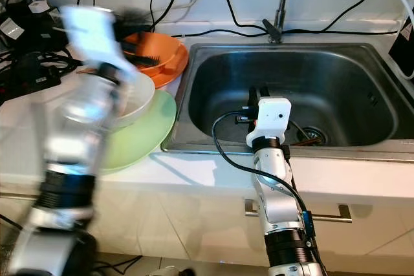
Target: Kitchen organization
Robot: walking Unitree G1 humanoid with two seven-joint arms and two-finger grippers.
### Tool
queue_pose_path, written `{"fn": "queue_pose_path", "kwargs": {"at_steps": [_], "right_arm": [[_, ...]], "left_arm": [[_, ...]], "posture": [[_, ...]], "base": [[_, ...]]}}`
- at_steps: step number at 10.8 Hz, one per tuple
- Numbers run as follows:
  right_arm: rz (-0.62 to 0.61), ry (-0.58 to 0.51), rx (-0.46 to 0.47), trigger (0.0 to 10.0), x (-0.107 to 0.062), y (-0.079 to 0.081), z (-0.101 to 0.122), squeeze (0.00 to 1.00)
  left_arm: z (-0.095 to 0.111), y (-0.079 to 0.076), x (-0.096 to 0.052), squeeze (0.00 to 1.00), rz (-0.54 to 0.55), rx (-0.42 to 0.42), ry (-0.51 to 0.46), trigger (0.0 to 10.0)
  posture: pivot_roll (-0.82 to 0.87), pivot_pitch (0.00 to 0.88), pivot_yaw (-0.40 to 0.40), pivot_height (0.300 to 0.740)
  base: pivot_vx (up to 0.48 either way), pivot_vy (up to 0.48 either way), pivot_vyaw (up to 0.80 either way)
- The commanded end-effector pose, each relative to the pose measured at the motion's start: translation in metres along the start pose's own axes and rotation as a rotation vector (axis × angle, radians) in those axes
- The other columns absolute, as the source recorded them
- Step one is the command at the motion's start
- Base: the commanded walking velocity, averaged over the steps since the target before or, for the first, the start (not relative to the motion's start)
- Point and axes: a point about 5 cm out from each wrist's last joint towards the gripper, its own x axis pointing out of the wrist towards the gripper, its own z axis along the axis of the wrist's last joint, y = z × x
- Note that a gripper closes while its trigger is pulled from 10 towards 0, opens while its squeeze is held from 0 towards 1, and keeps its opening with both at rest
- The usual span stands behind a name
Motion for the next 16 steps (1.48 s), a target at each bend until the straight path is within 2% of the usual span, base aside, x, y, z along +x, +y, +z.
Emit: {"fn": "queue_pose_path", "kwargs": {"at_steps": [1,2,4,8,11,12,13,16], "right_arm": [[0.014,-0.008,0.001,10.0,0.004,0.004,0.002,0.0],[0.022,-0.001,-0.002,10.0,0.004,0.005,0.001,0.0],[0.032,0.005,-0.004,10.0,0.004,0.006,0.0,0.0],[0.053,0.016,-0.008,10.0,0.005,0.01,-0.002,0.0],[0.067,0.025,-0.008,10.0,0.005,0.013,-0.004,0.0],[0.068,0.026,-0.008,10.0,0.005,0.012,-0.004,0.0],[0.076,0.034,-0.012,10.0,0.004,0.012,-0.006,0.0],[0.092,0.041,-0.014,10.0,0.003,0.013,-0.006,0.0]], "left_arm": [[0.006,0.019,0.002,0.96,0.083,0.012,0.006,10.0],[0.003,0.036,-0.002,1.0,0.141,0.026,0.036,10.0],[-0.007,0.066,-0.016,1.0,0.24,0.035,0.128,10.0],[-0.012,0.093,-0.036,1.0,0.252,0.031,0.265,10.0],[-0.025,0.097,-0.054,1.0,0.28,0.018,0.353,10.0],[-0.027,0.096,-0.056,1.0,0.279,0.01,0.364,10.0],[-0.034,0.093,-0.061,0.0,0.282,-0.004,0.412,10.0],[-0.046,0.081,-0.068,0.0,0.281,-0.055,0.476,10.0]], "posture": [[0.05,0.0,0.076,0.74],[0.05,0.0,0.075,0.74],[0.05,0.0,0.071,0.74],[0.07,0.0,0.071,0.74],[0.07,0.0,0.071,0.74],[0.07,0.0,0.071,0.74],[0.07,0.0,0.068,0.74],[0.07,0.0,0.066,0.74]], "base": [[0.0,0.0,0.0],[0.0,0.0,0.0],[0.0,0.0,0.0],[0.0,0.0,0.0],[0.0,0.0,0.0],[0.0,0.0,0.0],[0.0,0.0,0.0],[0.0,0.0,0.0]]}}
